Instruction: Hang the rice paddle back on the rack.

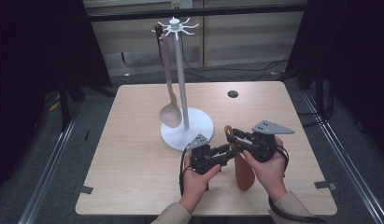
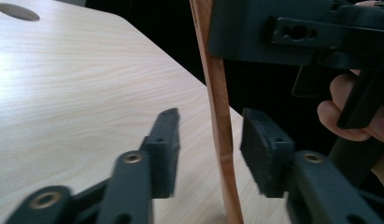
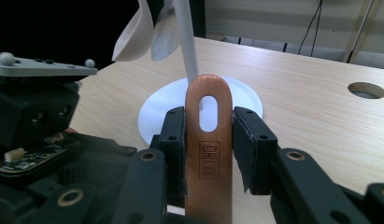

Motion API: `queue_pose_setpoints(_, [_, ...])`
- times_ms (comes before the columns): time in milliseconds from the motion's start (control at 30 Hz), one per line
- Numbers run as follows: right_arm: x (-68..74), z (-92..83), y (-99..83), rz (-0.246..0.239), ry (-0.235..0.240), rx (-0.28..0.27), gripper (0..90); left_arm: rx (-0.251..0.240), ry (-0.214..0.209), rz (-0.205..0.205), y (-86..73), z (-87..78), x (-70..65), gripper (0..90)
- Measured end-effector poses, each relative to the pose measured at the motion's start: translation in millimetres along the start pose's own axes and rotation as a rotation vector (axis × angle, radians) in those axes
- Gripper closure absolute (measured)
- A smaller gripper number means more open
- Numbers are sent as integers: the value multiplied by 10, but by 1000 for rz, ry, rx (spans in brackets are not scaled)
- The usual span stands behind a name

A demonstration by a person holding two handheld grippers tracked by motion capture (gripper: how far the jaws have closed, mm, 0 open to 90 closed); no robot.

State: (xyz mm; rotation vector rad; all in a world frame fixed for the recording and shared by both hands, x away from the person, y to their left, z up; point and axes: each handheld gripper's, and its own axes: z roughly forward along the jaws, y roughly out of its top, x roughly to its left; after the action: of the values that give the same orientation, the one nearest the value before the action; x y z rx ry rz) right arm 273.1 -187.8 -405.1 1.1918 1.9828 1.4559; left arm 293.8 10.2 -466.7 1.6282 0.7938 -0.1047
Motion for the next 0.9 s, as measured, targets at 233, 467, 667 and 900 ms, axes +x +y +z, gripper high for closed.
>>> queue_pose_setpoints(233, [29,-20,27,-10,2,-22,666,-36,-11,-4,23,9,-31,649])
queue_pose_setpoints(467, [41,-30,32,-3,-1,-31,666,-56,-17,-10,50,18,-49,723])
queue_pose_setpoints(667, [28,-51,34,5,-11,-46,665,-67,-25,-13,50,31,-44,765])
queue_pose_setpoints(900, [20,-67,43,19,-14,-62,665,-75,-30,-13,49,43,-25,809])
